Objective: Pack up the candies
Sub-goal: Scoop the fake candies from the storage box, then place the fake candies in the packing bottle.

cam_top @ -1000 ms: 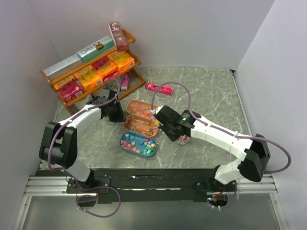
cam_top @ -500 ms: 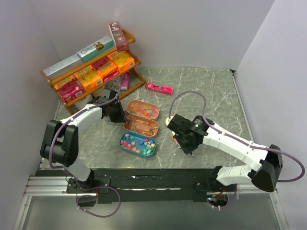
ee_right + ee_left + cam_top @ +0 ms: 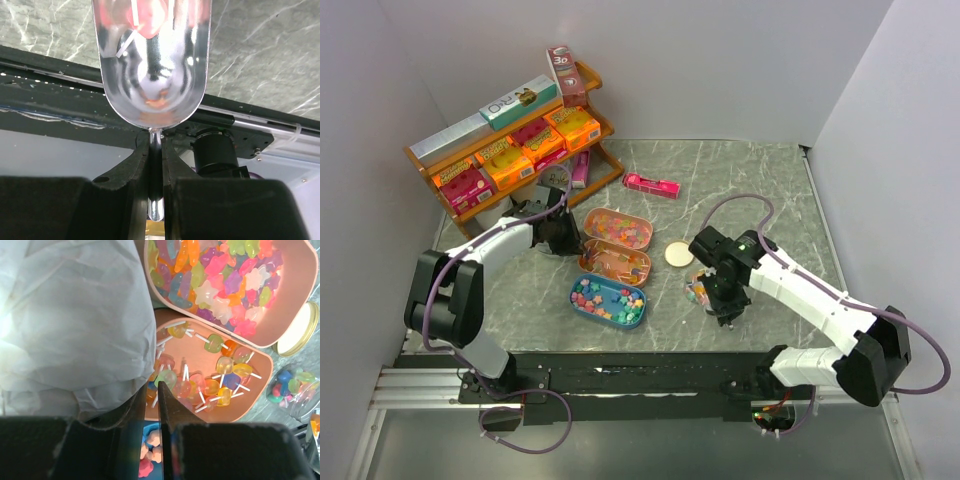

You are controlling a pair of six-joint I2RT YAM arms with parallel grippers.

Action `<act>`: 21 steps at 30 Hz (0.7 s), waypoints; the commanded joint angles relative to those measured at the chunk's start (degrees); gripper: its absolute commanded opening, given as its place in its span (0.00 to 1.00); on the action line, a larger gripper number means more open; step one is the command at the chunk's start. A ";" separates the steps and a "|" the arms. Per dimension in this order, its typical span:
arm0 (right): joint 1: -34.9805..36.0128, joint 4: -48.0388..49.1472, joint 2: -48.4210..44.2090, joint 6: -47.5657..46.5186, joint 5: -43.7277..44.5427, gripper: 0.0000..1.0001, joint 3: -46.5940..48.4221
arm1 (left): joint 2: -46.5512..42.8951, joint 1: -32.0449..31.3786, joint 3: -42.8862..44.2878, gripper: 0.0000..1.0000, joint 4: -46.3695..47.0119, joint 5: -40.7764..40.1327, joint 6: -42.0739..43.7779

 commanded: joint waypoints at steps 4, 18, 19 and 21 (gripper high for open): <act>-2.40 -2.53 1.35 -0.90 -4.86 0.00 1.97 | 0.80 0.14 1.03 0.22 1.61 1.39 0.00; -3.73 -7.37 3.46 -0.64 -9.08 0.00 3.65 | 2.04 0.14 1.64 0.23 2.23 1.92 0.35; -3.81 -7.63 3.38 -0.37 -8.82 0.00 3.65 | 2.04 0.14 1.73 0.23 2.23 1.92 0.35; -4.25 -8.16 3.20 -0.37 -9.43 0.00 3.38 | 2.04 0.14 1.47 0.23 2.49 2.10 0.18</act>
